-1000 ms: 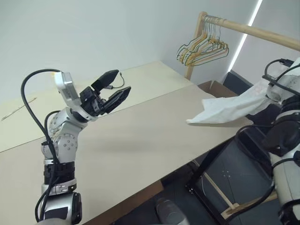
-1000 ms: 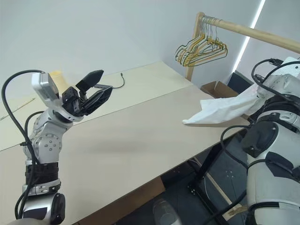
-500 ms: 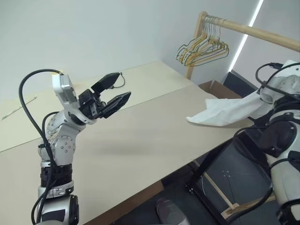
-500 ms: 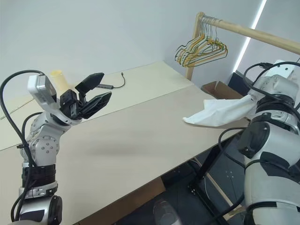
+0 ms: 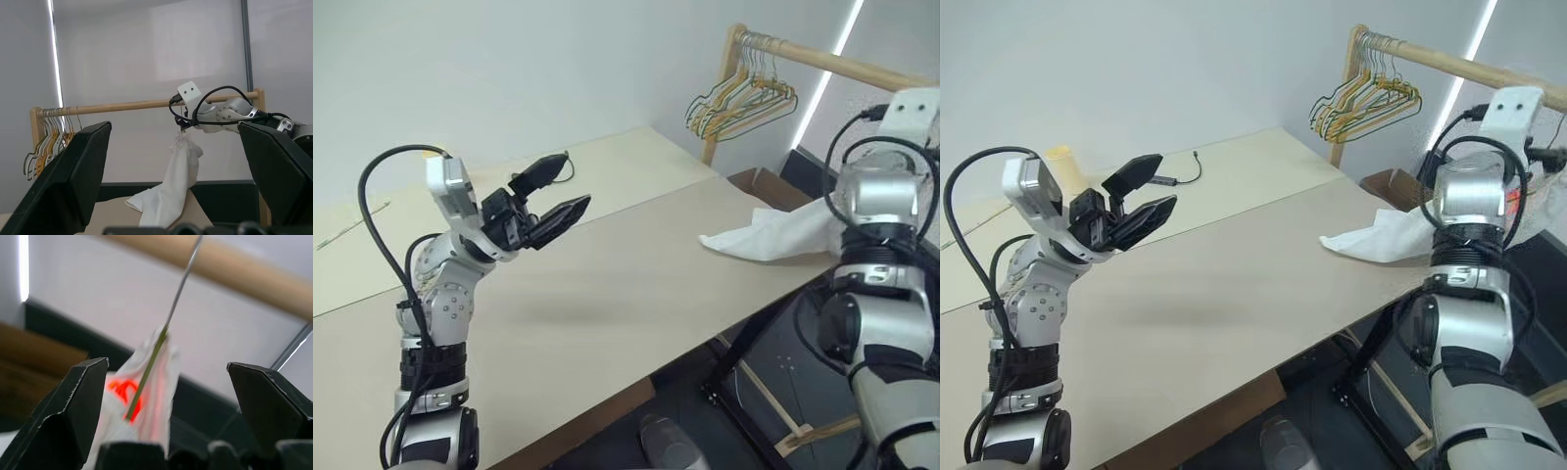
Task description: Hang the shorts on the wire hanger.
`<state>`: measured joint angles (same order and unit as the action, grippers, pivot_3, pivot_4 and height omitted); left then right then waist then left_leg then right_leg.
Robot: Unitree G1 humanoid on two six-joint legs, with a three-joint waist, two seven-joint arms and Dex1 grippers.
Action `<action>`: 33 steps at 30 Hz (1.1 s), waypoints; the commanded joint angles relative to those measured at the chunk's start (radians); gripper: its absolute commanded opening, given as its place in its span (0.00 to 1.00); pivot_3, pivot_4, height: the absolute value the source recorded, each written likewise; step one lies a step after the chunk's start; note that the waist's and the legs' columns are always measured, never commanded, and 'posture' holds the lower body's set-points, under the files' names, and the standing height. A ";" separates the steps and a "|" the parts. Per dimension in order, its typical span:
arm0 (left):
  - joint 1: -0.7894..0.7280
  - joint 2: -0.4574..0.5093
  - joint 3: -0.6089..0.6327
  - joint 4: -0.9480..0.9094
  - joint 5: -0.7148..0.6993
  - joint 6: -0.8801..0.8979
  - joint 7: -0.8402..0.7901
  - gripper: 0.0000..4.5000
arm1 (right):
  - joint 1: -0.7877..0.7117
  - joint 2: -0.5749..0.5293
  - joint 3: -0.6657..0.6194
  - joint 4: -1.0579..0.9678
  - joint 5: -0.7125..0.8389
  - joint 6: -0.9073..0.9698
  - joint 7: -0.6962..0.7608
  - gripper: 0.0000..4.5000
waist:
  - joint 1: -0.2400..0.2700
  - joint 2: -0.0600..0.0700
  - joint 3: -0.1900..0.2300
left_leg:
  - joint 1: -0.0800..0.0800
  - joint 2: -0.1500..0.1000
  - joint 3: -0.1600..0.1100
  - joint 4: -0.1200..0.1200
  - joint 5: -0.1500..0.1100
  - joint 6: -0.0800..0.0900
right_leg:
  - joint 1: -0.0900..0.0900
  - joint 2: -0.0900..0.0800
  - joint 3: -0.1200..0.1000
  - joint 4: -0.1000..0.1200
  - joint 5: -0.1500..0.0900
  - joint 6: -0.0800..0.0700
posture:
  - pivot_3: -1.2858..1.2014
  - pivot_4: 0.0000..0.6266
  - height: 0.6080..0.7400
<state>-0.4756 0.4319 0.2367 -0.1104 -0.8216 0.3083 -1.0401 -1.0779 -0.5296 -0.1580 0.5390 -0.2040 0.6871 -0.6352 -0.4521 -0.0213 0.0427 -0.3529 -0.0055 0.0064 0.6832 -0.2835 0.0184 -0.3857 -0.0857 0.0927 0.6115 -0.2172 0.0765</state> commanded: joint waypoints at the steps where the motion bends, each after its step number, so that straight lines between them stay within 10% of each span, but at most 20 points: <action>1: -0.005 0.024 0.001 -0.016 -0.001 -0.001 -0.023 1.00 | 0.011 -0.014 0.102 -0.124 -0.126 -0.117 -0.018 0.99 | -0.001 0.000 0.000 | 0.000 0.000 0.000 0.000 0.000 0.000 | 0.000 0.000 0.000 0.000 0.000 0.000 | 0.39 0.00 1.00; 16: 0.127 0.150 0.058 -0.005 0.042 0.011 -0.015 1.00 | 0.247 0.096 0.383 -0.301 -0.142 -0.235 0.580 0.99 | 0.014 -0.001 0.000 | 0.002 0.004 -0.002 0.000 0.000 0.000 | -0.004 0.006 0.000 0.000 0.003 -0.003 | 0.42 0.00 1.00; 23: 0.302 0.210 0.109 -0.079 0.082 0.015 0.044 1.00 | 0.427 0.029 0.446 -0.536 0.004 -0.336 1.035 0.99 | 0.087 -0.001 0.000 | 0.001 0.005 -0.003 -0.001 0.000 0.000 | -0.008 0.006 0.000 0.000 0.003 -0.003 | 0.46 0.00 1.00; 33: 0.543 0.206 0.117 -0.205 0.224 -0.059 0.125 1.00 | 0.509 -0.028 0.510 -0.574 0.040 -0.548 1.305 0.99 | 0.232 -0.002 0.001 | 0.000 0.006 -0.003 -0.001 0.000 -0.001 | -0.011 0.007 -0.002 0.000 0.004 -0.006 | 0.49 0.00 1.00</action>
<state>0.0665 0.6356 0.3369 -0.2672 -0.6161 0.2804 -0.9323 -0.5643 -0.5455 0.3504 0.0050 -0.1747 0.1903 0.6331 -0.2203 -0.0236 0.0436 -0.3531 0.0004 0.0035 0.6817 -0.2837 0.0178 -0.3969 -0.0786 0.0905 0.6114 -0.2132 0.0704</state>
